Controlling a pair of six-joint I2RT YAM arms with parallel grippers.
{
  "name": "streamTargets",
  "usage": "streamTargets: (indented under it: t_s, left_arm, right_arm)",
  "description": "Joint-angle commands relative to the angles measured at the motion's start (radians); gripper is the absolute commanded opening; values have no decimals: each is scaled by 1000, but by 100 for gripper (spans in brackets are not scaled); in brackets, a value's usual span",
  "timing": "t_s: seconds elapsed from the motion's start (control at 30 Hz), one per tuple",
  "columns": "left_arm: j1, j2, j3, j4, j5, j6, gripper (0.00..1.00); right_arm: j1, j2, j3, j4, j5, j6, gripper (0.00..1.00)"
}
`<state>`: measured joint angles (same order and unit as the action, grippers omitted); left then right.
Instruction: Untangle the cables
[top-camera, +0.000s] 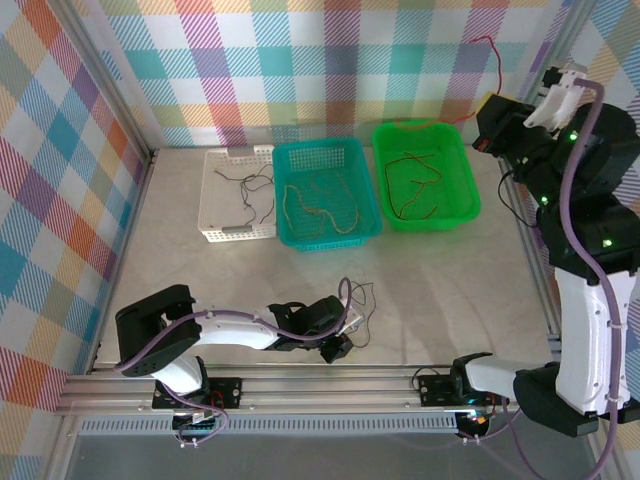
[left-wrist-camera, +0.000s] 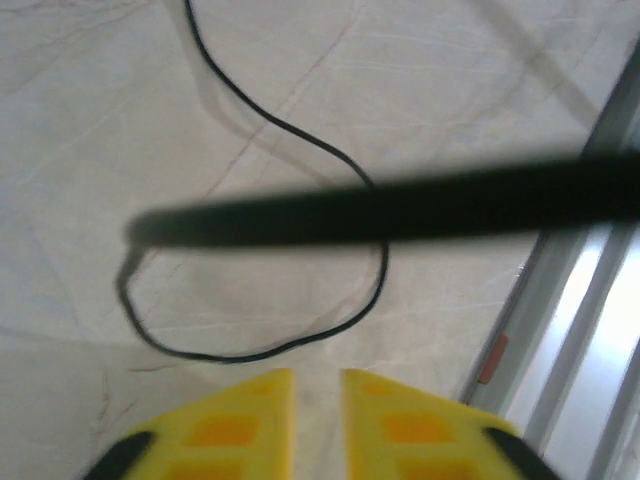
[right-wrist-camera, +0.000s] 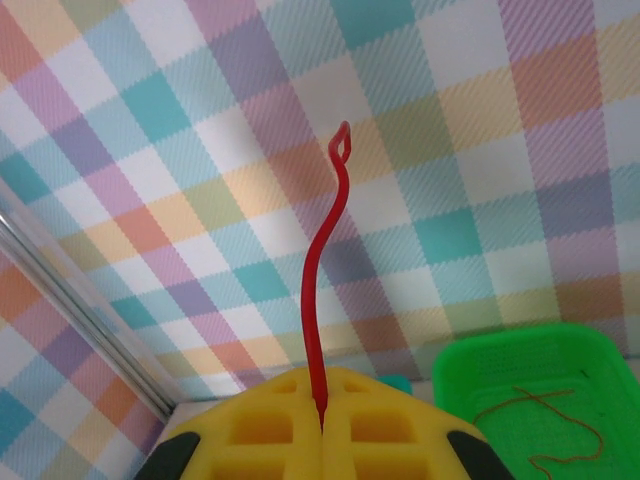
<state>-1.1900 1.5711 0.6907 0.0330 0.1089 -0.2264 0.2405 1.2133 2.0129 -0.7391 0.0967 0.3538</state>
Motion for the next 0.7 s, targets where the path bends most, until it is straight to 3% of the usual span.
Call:
streamTargets:
  t_s: [0.0, 0.2, 0.33, 0.47, 0.67]
  left_arm:
    - [0, -73, 11, -28, -81, -7, 0]
    - [24, -341, 14, -60, -207, -52, 0]
    - [89, -503, 14, -73, -205, -82, 0]
    - [118, -545, 17, -94, -168, -109, 0]
    - [139, -654, 78, -155, -215, -125, 0]
  right_arm:
    - [0, -14, -79, 49, 45, -30, 0]
    - [-3, -32, -243, 81, 78, -43, 0]
    - [-27, -33, -356, 125, 68, -22, 0]
    - [-78, 8, -391, 146, 39, -7, 0]
    - [-133, 98, -379, 171, 44, -5, 0]
